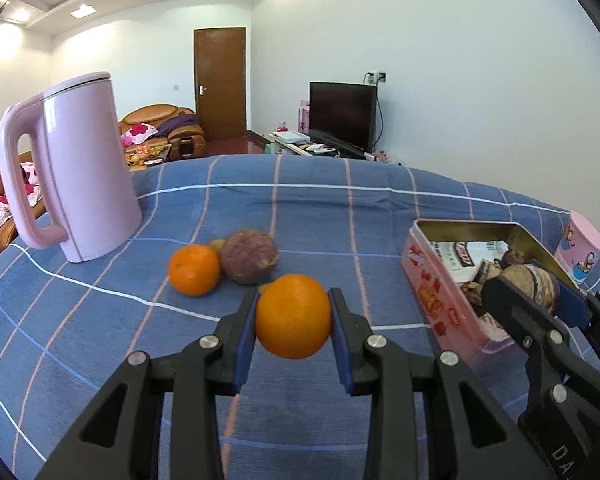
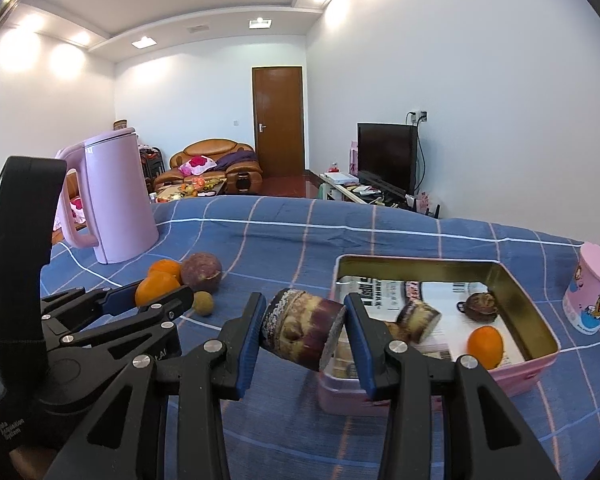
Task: Organize fruits
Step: 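Carry the orange in the left tool and taro cylinder in the right tool over the tin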
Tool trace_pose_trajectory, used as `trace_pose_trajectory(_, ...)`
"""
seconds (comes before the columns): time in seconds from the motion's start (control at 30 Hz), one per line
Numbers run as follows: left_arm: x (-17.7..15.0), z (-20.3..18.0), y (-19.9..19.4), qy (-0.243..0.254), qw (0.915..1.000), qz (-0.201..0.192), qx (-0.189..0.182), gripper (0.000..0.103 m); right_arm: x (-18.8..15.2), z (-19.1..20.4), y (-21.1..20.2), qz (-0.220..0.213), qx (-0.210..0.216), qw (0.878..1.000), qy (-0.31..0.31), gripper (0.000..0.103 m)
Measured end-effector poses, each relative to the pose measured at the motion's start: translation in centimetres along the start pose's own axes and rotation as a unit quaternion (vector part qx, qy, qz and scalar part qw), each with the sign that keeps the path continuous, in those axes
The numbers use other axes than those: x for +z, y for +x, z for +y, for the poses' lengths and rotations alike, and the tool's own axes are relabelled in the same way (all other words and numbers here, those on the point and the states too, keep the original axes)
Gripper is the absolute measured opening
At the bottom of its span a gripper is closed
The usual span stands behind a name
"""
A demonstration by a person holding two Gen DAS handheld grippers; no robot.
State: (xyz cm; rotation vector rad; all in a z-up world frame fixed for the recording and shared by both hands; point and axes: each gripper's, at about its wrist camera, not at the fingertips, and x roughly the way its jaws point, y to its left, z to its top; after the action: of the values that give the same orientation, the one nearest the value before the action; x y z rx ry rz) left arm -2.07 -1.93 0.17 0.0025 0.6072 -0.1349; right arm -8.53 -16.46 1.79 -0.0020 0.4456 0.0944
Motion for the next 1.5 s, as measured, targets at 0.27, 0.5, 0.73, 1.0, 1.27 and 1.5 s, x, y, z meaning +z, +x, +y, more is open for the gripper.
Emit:
trace_pose_trajectory(0.27,0.1,-3.2,-0.4,0.014,0.9996,-0.021,-0.013,0.036,0.0,-3.1,-0.4,-0.005,-0.016,1.000,0.008,0.043)
trace_pose_trajectory(0.5,0.5,-5.8,-0.3,0.031,0.9987,-0.032,-0.025,0.036,0.3,-6.4,-0.6,-0.009,-0.037,0.999,0.023,0.043)
trace_pose_trajectory(0.73,0.9,-7.7,0.0,0.037,0.9980,-0.035,-0.039,0.036,0.5,-9.6,-0.9,-0.015,-0.062,0.997,0.045,0.043)
trace_pose_trajectory(1.0,1.8,-10.3,0.7,0.044,0.9962,-0.032,-0.069,0.036,0.7,-14.1,-1.5,-0.025,-0.106,0.991,0.076,0.043)
trace_pose_trajectory(1.27,2.7,-13.3,2.9,0.055,0.9952,-0.014,-0.079,0.036,1.0,-16.5,-1.0,-0.022,-0.143,0.985,0.096,0.043)
trace_pose_trajectory(1.5,3.7,-14.3,4.6,0.055,0.9964,-0.003,-0.064,0.036,1.2,-15.9,1.1,-0.003,-0.144,0.986,0.078,0.043)
